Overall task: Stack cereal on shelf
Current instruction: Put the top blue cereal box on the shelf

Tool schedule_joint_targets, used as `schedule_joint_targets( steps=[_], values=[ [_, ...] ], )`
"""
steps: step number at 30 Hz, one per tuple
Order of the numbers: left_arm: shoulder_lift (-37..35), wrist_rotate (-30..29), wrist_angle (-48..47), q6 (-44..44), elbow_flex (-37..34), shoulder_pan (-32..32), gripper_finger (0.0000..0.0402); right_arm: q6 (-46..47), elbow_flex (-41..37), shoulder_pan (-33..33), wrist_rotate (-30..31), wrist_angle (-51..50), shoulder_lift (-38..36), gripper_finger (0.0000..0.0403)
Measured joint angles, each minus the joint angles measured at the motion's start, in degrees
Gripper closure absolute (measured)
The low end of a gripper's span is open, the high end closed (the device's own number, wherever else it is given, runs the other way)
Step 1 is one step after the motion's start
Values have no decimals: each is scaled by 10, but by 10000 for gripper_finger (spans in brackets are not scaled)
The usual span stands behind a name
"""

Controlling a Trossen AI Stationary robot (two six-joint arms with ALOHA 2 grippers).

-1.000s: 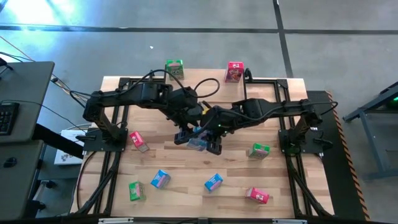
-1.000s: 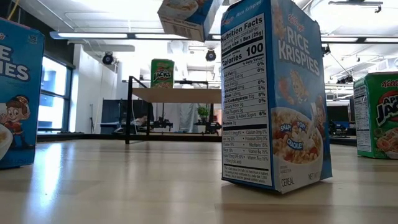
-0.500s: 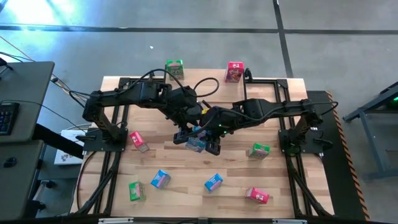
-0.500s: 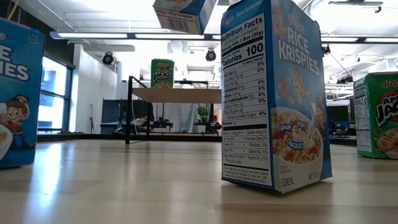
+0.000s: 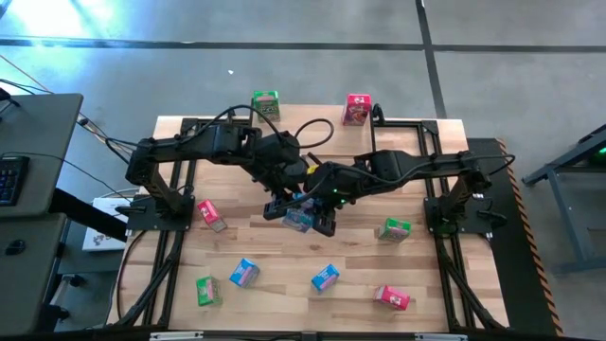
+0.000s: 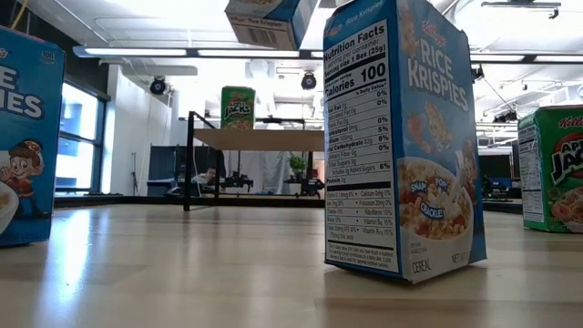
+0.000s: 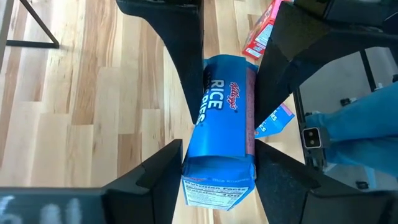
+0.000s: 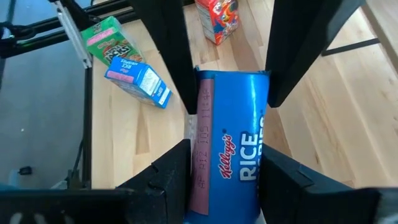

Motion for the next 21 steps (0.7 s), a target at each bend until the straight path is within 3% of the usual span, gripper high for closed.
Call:
schedule_joint_targets(
  steps=[10, 21],
  values=[
    [1, -2, 3, 0, 0, -5, 234, -1, 0, 0, -7, -5, -1, 250],
    [1, -5, 3, 1, 0, -9, 234, 7, 0, 0, -18, -6, -2, 193]
  ],
)
